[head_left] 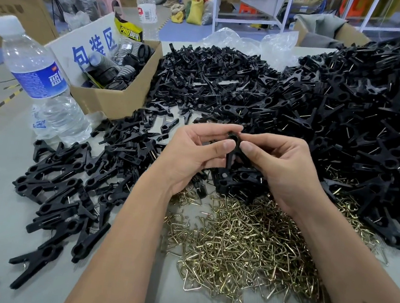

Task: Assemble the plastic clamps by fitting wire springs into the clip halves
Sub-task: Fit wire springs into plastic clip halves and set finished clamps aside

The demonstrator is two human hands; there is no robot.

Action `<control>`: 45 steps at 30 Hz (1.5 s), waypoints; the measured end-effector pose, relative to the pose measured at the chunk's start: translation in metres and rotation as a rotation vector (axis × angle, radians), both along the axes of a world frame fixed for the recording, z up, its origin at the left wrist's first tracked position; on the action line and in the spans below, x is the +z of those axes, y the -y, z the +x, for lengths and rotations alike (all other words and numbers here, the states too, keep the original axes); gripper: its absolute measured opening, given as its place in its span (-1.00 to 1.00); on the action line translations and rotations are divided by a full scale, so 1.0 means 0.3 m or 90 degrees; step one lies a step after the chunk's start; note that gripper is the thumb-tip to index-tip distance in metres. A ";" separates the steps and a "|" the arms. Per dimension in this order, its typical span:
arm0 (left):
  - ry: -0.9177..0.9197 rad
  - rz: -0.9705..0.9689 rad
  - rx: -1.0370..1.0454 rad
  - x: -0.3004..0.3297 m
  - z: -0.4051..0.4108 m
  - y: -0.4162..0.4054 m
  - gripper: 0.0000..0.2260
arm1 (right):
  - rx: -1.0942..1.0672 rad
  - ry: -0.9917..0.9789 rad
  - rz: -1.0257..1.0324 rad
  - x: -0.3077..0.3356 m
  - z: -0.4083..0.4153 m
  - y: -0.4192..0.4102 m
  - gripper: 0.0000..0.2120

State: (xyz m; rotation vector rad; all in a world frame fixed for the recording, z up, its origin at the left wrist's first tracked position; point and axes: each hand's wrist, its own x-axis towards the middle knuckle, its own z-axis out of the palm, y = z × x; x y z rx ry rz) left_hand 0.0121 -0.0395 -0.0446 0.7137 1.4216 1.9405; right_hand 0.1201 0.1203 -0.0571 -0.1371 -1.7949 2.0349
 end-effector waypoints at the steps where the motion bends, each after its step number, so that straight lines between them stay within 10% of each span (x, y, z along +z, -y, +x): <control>1: -0.018 0.002 0.007 0.002 -0.002 0.004 -0.72 | -0.023 0.001 0.015 0.005 -0.002 0.001 -0.83; 6: -0.053 0.024 0.128 0.005 -0.050 0.055 -0.79 | -0.167 0.015 0.336 0.037 0.008 0.008 -0.89; 12: -0.052 0.047 0.249 -0.017 -0.091 0.067 -0.75 | 0.148 0.241 0.888 0.114 0.023 0.118 -0.83; 16: -0.057 0.023 0.263 -0.023 -0.085 0.054 -0.70 | 0.174 0.302 1.010 0.138 0.004 0.181 -0.85; 32: -0.029 0.031 0.268 -0.031 -0.096 0.059 -0.77 | 0.253 0.179 1.021 0.080 -0.019 0.176 -0.86; 41: -0.062 0.028 0.262 -0.038 -0.109 0.076 -0.77 | -0.009 0.104 0.266 0.053 -0.008 0.066 -0.89; 45: -0.106 -0.015 0.209 -0.040 -0.113 0.082 -0.72 | -0.099 0.076 0.143 0.004 -0.022 0.011 -0.90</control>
